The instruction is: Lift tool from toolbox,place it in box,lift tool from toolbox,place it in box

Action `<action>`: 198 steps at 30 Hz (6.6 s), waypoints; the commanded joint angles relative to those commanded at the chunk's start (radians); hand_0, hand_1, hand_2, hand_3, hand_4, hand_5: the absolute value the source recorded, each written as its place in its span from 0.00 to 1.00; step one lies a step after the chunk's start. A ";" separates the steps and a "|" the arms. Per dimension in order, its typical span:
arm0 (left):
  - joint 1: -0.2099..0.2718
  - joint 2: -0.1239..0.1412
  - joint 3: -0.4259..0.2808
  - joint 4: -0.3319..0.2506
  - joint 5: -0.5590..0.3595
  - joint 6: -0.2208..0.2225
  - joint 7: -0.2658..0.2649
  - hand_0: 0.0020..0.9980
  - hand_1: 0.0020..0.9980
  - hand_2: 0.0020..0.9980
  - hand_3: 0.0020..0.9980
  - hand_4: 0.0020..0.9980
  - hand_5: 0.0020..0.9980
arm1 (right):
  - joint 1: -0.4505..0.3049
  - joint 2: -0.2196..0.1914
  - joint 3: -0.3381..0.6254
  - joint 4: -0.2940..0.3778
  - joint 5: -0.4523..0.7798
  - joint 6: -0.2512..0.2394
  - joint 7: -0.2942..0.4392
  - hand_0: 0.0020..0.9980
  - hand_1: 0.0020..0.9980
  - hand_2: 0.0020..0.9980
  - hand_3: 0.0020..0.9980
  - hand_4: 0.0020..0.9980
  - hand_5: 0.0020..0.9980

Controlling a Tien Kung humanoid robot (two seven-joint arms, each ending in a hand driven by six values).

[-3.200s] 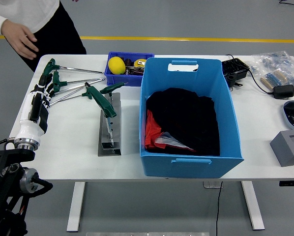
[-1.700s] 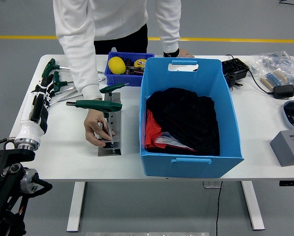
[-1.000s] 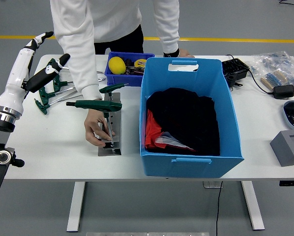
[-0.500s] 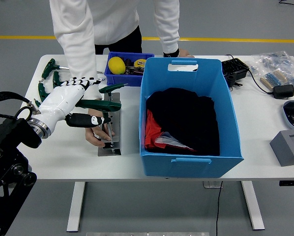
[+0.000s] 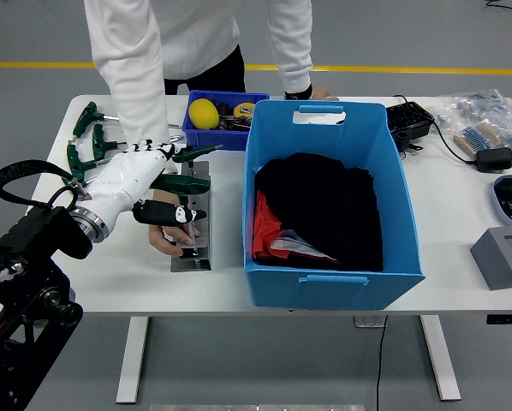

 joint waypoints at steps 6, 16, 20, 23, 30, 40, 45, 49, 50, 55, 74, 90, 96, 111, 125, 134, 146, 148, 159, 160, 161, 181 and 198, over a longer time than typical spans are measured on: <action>-0.029 0.001 0.046 0.000 0.000 -0.007 0.026 0.72 0.64 0.59 0.67 1.00 0.52 | 0.000 -0.001 0.014 0.000 -0.012 -0.001 -0.002 0.69 0.65 0.73 0.59 0.83 0.76; -0.063 0.007 0.074 0.000 0.000 -0.021 0.098 0.67 0.57 0.52 0.63 1.00 0.53 | 0.002 -0.002 0.028 0.000 -0.023 -0.001 -0.004 0.69 0.65 0.73 0.59 0.83 0.76; -0.067 0.010 0.073 0.000 0.000 -0.041 0.134 0.62 0.52 0.44 0.59 1.00 0.56 | 0.002 -0.002 0.027 0.000 -0.020 -0.001 -0.004 0.69 0.65 0.73 0.59 0.84 0.76; -0.066 0.011 0.069 0.000 0.000 -0.075 0.167 0.61 0.49 0.37 0.55 1.00 0.63 | 0.002 -0.002 0.030 0.000 -0.025 -0.001 -0.004 0.69 0.65 0.73 0.59 0.84 0.76; -0.065 0.013 0.078 0.000 0.000 -0.124 0.233 0.61 0.43 0.32 0.49 1.00 0.65 | 0.002 -0.002 0.032 0.000 -0.029 -0.001 -0.005 0.69 0.65 0.73 0.59 0.84 0.76; -0.077 0.016 0.092 0.000 0.000 -0.058 0.264 0.54 0.32 0.25 0.38 1.00 0.68 | 0.002 -0.003 0.041 0.000 -0.039 -0.003 -0.007 0.69 0.65 0.73 0.59 0.84 0.76; -0.082 0.018 0.104 0.000 0.000 -0.030 0.260 0.45 0.25 0.20 0.30 1.00 0.68 | 0.002 -0.003 0.038 0.000 -0.036 -0.003 -0.007 0.69 0.65 0.73 0.59 0.84 0.76; -0.085 0.023 0.116 0.000 0.000 -0.002 0.254 0.38 0.20 0.17 0.26 1.00 0.67 | 0.001 -0.002 0.035 0.000 -0.032 -0.004 -0.006 0.69 0.65 0.73 0.59 0.84 0.76; -0.086 0.024 0.118 0.000 0.000 0.006 0.252 0.38 0.20 0.17 0.26 1.00 0.67 | 0.001 -0.001 0.036 0.000 -0.032 -0.004 -0.006 0.69 0.65 0.73 0.59 0.84 0.76; -0.086 0.025 0.131 0.000 0.000 0.055 0.241 0.33 0.17 0.15 0.22 1.00 0.66 | 0.000 0.000 0.034 0.000 -0.033 -0.005 -0.007 0.69 0.65 0.73 0.59 0.84 0.76; -0.081 0.032 0.148 0.000 0.000 0.053 0.264 0.34 0.28 0.24 0.38 1.00 0.66 | -0.008 0.003 0.030 0.000 -0.035 -0.008 -0.008 0.69 0.65 0.73 0.59 0.84 0.76; -0.090 0.040 0.148 0.000 0.000 -0.023 0.309 0.35 0.30 0.30 0.47 1.00 0.68 | -0.003 0.003 0.030 0.000 -0.028 -0.006 -0.006 0.69 0.65 0.73 0.59 0.83 0.76; -0.092 0.043 0.150 0.000 0.000 -0.041 0.321 0.33 0.23 0.24 0.39 1.00 0.68 | -0.003 0.002 0.029 0.000 -0.027 -0.006 -0.006 0.69 0.65 0.73 0.59 0.83 0.76; -0.103 0.044 0.165 0.000 0.000 0.012 0.306 0.27 0.13 0.15 0.23 1.00 0.69 | -0.001 0.003 0.036 0.000 -0.036 -0.007 -0.009 0.69 0.65 0.73 0.59 0.83 0.76; -0.096 0.043 0.181 0.013 0.000 0.138 0.276 0.23 0.09 0.12 0.18 1.00 0.65 | -0.001 0.003 0.049 0.000 -0.048 -0.008 -0.012 0.69 0.65 0.73 0.59 0.83 0.76; -0.101 0.052 0.179 0.044 0.000 0.208 0.250 0.19 0.05 0.08 0.13 0.97 0.61 | 0.000 0.003 0.056 0.000 -0.053 -0.009 -0.012 0.69 0.65 0.73 0.59 0.83 0.76; -0.166 0.132 0.231 0.036 0.000 0.274 0.205 0.18 0.02 0.05 0.09 0.82 0.56 | -0.004 0.005 0.054 0.000 -0.052 -0.009 -0.012 0.69 0.65 0.73 0.59 0.83 0.76; -0.179 0.148 0.240 0.036 0.000 0.289 0.195 0.18 0.02 0.05 0.09 0.82 0.56 | -0.005 0.005 0.053 0.000 -0.050 -0.010 -0.012 0.69 0.65 0.73 0.59 0.83 0.76; -0.238 0.205 0.261 0.031 0.000 0.353 0.135 0.14 0.00 0.02 0.07 0.81 0.53 | -0.011 0.009 0.051 0.000 -0.045 -0.013 -0.012 0.69 0.65 0.73 0.59 0.83 0.76; -0.245 0.210 0.261 0.029 0.000 0.355 0.130 0.14 0.00 0.02 0.07 0.81 0.53 | -0.011 0.009 0.054 0.000 -0.047 -0.014 -0.013 0.69 0.65 0.73 0.59 0.83 0.76; -0.250 0.214 0.262 0.028 0.000 0.356 0.127 0.14 0.00 0.02 0.07 0.81 0.53 | -0.012 0.009 0.057 0.000 -0.050 -0.014 -0.013 0.69 0.65 0.73 0.59 0.83 0.76; -0.480 0.229 0.271 0.000 -0.042 0.425 0.068 0.12 0.00 0.01 0.06 0.79 0.48 | -0.016 0.008 0.093 0.000 -0.085 -0.016 -0.023 0.69 0.65 0.73 0.59 0.83 0.76; -0.657 0.101 0.541 0.144 -0.299 0.445 0.042 0.13 0.00 0.01 0.06 0.78 0.48 | -0.007 0.005 0.111 0.000 -0.103 -0.015 -0.027 0.69 0.65 0.73 0.59 0.84 0.77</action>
